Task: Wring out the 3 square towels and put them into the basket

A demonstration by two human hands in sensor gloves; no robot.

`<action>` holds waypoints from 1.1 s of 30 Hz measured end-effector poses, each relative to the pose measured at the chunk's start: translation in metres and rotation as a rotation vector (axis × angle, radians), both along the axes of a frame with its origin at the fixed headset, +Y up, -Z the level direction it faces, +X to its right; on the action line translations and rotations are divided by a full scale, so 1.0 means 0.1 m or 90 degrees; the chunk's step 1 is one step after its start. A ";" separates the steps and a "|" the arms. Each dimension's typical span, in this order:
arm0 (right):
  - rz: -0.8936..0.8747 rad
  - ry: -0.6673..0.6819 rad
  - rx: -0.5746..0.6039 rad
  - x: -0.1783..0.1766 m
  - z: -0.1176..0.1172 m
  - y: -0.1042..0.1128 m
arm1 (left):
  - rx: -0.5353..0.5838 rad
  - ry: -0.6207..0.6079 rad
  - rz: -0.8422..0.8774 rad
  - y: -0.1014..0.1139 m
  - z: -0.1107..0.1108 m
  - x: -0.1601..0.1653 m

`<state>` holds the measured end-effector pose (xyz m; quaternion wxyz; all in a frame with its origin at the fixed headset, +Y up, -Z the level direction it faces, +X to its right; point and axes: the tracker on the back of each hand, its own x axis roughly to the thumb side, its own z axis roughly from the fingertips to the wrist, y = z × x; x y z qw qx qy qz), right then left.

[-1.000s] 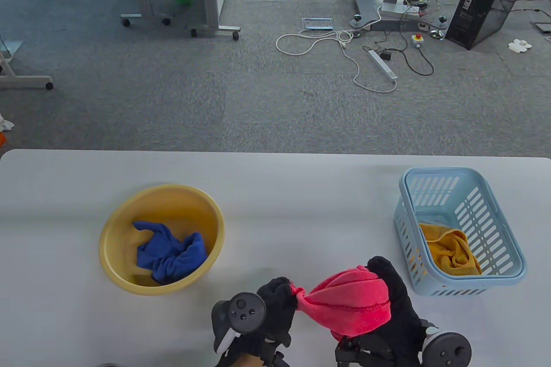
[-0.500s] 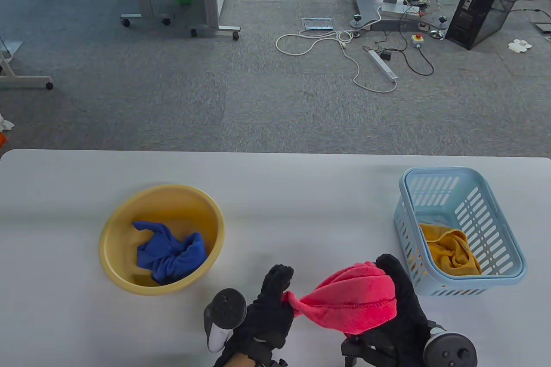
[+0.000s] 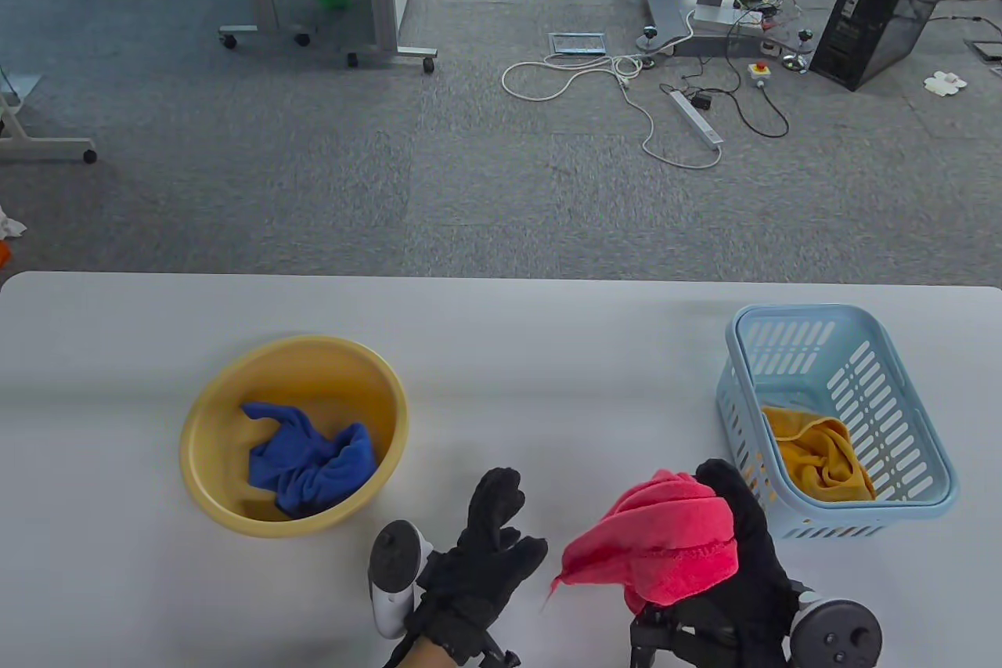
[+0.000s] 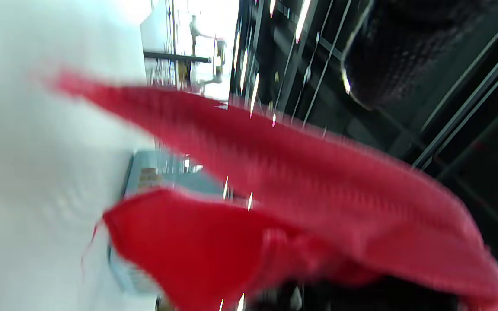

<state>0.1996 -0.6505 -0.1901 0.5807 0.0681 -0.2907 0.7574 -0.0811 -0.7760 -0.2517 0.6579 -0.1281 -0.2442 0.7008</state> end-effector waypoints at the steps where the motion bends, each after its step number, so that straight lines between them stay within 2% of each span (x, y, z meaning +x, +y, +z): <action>1: -0.001 0.012 0.007 -0.05 0.00 0.01 | 0.003 -0.058 -0.027 0.02 0.01 0.06; 2: 0.002 0.025 0.010 -0.10 0.01 0.02 | 0.008 -0.104 -0.046 0.04 0.03 0.11; 5: 0.019 0.065 0.015 -0.22 0.01 0.04 | 0.005 -0.154 -0.056 0.07 0.05 0.23; 9: -0.009 0.133 0.003 -0.32 0.00 0.04 | -0.025 -0.247 -0.050 0.09 0.08 0.34; 13: -0.014 0.159 -0.006 -0.37 -0.03 0.01 | -0.065 -0.302 -0.019 0.07 0.10 0.41; 20: 0.003 0.178 -0.013 -0.41 -0.05 -0.02 | -0.080 -0.310 0.000 0.06 0.11 0.44; 24: -0.010 0.182 -0.016 -0.42 -0.05 -0.02 | -0.076 -0.301 -0.028 0.04 0.09 0.42; 29: 0.005 0.161 -0.013 -0.38 -0.03 0.01 | -0.089 -0.297 -0.035 0.03 0.07 0.39; 33: 0.021 0.141 -0.014 -0.36 -0.01 0.02 | -0.075 -0.262 -0.082 0.04 0.05 0.33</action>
